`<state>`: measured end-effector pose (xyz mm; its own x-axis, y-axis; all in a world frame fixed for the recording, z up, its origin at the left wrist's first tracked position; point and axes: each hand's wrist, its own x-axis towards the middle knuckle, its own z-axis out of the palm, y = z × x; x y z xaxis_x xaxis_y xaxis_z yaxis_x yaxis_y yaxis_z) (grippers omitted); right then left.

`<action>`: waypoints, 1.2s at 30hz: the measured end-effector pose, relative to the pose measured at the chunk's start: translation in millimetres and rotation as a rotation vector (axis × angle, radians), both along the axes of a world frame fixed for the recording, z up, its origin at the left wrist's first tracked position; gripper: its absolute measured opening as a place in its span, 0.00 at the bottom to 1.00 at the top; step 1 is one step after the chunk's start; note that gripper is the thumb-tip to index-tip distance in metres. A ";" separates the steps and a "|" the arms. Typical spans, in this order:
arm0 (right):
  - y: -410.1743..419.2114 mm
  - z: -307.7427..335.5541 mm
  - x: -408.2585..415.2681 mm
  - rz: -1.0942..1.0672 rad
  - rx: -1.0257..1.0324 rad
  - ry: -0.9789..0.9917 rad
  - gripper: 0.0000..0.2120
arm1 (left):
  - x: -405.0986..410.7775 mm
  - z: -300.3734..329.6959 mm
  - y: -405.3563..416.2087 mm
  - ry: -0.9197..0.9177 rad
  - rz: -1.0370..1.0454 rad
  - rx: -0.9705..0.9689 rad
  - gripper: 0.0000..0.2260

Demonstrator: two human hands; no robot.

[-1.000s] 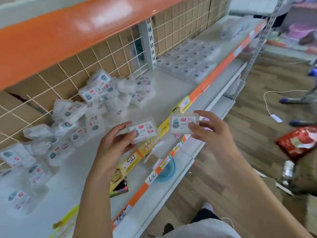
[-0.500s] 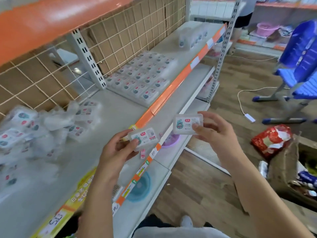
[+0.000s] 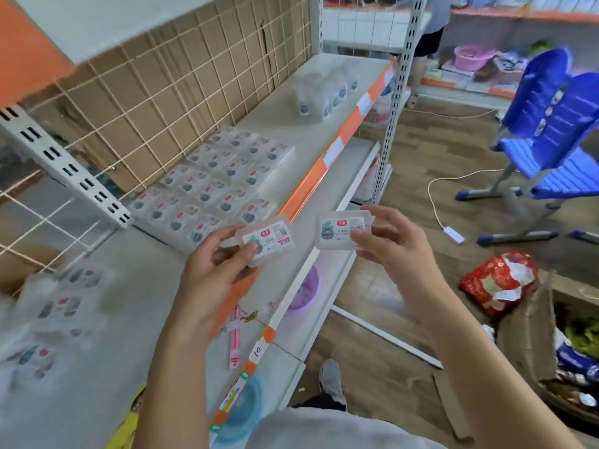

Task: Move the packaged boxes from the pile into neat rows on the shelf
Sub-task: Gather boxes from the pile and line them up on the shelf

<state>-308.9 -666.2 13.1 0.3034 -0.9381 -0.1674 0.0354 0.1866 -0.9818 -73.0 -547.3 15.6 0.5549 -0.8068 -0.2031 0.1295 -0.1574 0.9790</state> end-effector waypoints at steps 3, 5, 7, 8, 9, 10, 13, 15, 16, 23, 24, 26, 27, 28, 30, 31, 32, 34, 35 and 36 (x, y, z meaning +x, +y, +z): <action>-36.6 1.4 13.8 0.006 0.002 0.004 0.17 | 15.0 2.0 -33.7 -0.046 0.000 0.018 0.14; -58.5 2.8 24.1 0.011 0.000 -0.006 0.17 | 24.3 4.4 -52.2 -0.047 0.025 0.019 0.15; -78.5 3.7 34.2 0.026 0.006 -0.009 0.17 | 30.1 6.4 -66.6 -0.068 0.043 0.038 0.16; -87.4 4.1 39.1 0.040 0.006 -0.008 0.17 | 31.4 8.6 -72.0 -0.077 0.053 0.043 0.16; -95.2 4.4 43.9 0.057 0.008 -0.007 0.17 | 32.7 9.7 -76.5 -0.084 0.065 0.048 0.16; -102.9 4.3 48.6 0.074 0.009 -0.008 0.17 | 34.7 10.0 -80.7 -0.094 0.078 0.058 0.15; -127.9 4.0 62.1 0.134 0.007 0.008 0.17 | 36.9 8.8 -93.4 -0.132 0.118 0.091 0.14; -146.8 4.2 70.9 0.186 0.009 0.025 0.17 | 35.4 7.4 -102.8 -0.174 0.144 0.114 0.14; -156.8 4.4 75.3 0.209 0.008 0.034 0.17 | 34.1 7.0 -108.1 -0.193 0.159 0.123 0.14; -221.9 5.1 103.9 0.433 -0.019 0.127 0.16 | 17.0 2.8 -150.1 -0.286 0.300 0.196 0.13; -230.5 5.7 107.4 0.461 -0.030 0.141 0.16 | 14.9 1.5 -155.0 -0.297 0.319 0.212 0.13; -245.1 7.1 113.9 0.518 -0.050 0.159 0.16 | 11.2 -1.6 -163.5 -0.328 0.350 0.255 0.14; -251.6 7.3 117.2 0.546 -0.054 0.162 0.16 | 9.8 -4.1 -167.3 -0.339 0.365 0.269 0.14; -257.6 7.2 120.5 0.572 -0.058 0.168 0.16 | 8.0 -6.8 -170.8 -0.349 0.380 0.287 0.15; -268.0 5.8 126.6 0.615 -0.067 0.183 0.17 | 3.4 -8.9 -176.6 -0.382 0.405 0.339 0.15; -272.0 5.3 129.6 0.632 -0.070 0.192 0.17 | 1.3 -8.6 -178.9 -0.400 0.414 0.368 0.14; -275.6 4.2 132.1 0.647 -0.074 0.202 0.17 | -0.6 -8.1 -181.2 -0.419 0.423 0.393 0.14; -282.6 0.9 136.6 0.673 -0.090 0.229 0.17 | -3.5 -7.8 -186.2 -0.458 0.450 0.437 0.15; -286.1 -0.7 138.1 0.684 -0.105 0.246 0.17 | -5.0 -8.2 -189.0 -0.479 0.465 0.460 0.16; -289.3 -2.7 139.9 0.693 -0.121 0.262 0.17 | -6.0 -9.3 -191.6 -0.509 0.477 0.487 0.17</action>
